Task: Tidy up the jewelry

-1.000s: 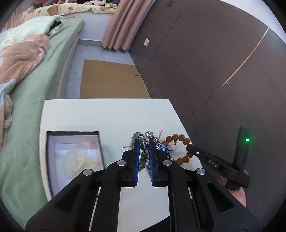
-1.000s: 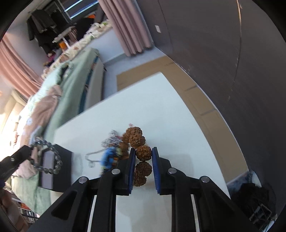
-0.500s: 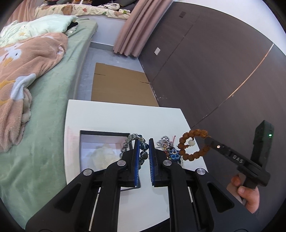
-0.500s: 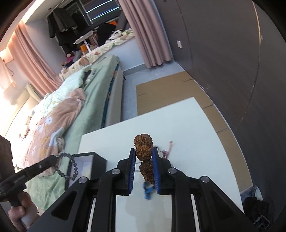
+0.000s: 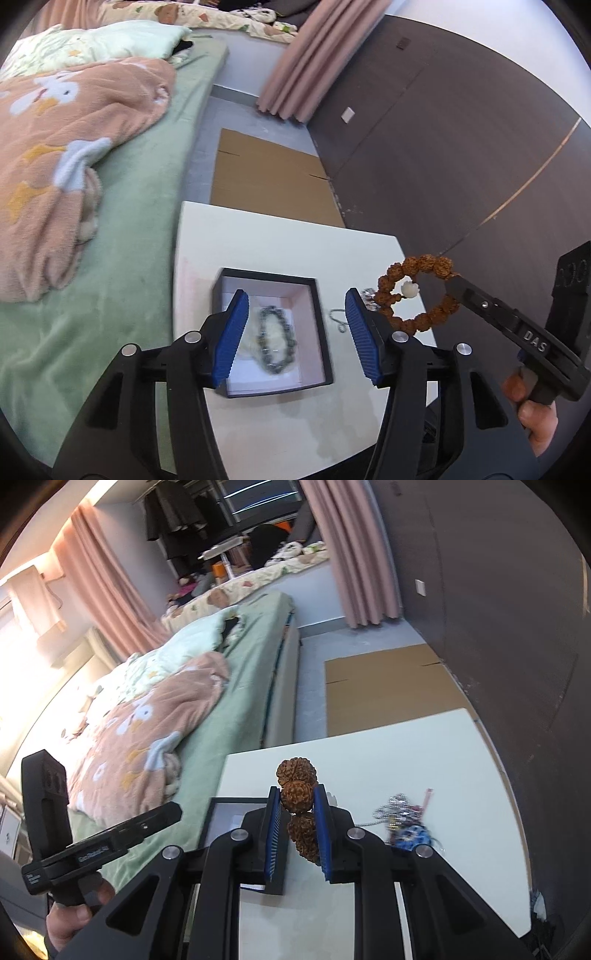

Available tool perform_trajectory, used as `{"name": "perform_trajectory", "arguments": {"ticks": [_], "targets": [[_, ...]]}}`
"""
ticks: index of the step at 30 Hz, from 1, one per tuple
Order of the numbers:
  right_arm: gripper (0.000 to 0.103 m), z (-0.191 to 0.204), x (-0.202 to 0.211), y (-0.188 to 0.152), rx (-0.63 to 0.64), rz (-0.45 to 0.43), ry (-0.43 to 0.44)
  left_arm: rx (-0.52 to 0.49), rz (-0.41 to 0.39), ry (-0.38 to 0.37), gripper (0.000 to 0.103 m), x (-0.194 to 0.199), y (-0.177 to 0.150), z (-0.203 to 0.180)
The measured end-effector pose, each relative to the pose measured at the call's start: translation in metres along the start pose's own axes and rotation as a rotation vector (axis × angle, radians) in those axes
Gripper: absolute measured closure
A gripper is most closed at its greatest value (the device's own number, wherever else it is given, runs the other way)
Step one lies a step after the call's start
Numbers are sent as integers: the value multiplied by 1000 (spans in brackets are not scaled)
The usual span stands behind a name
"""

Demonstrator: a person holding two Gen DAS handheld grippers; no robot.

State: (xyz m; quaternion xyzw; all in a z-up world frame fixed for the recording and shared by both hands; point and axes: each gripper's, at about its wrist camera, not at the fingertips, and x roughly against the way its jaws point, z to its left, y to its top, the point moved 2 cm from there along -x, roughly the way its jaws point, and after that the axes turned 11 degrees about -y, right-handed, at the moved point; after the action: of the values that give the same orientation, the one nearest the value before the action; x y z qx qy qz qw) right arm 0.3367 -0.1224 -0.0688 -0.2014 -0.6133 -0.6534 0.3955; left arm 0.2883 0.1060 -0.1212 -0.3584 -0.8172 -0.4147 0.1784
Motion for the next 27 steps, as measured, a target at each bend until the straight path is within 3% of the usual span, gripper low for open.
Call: {"name": "perform_trajectory", "arguments": {"ticks": [9,14,15,17,20,27], "targets": [[85,52,-9,-3,66,25,84,20,-51,45,42,35,2,25],[83,70,-21,-5,37,53,159,45,-72,70,38,50,0,38],[79,68,-25,-6,25,61,152,49,-75,73,35,52,-1,40],[16,62,-29,-8,2,60,130,52,-81,75,30,55,-2,41],[25,53,-22,-12,20,27,102,38,-84,73,27,55,-2,37],[25,1,-9,-22,-56,40,34,-7,-66,57,17,45,-7,14]]}}
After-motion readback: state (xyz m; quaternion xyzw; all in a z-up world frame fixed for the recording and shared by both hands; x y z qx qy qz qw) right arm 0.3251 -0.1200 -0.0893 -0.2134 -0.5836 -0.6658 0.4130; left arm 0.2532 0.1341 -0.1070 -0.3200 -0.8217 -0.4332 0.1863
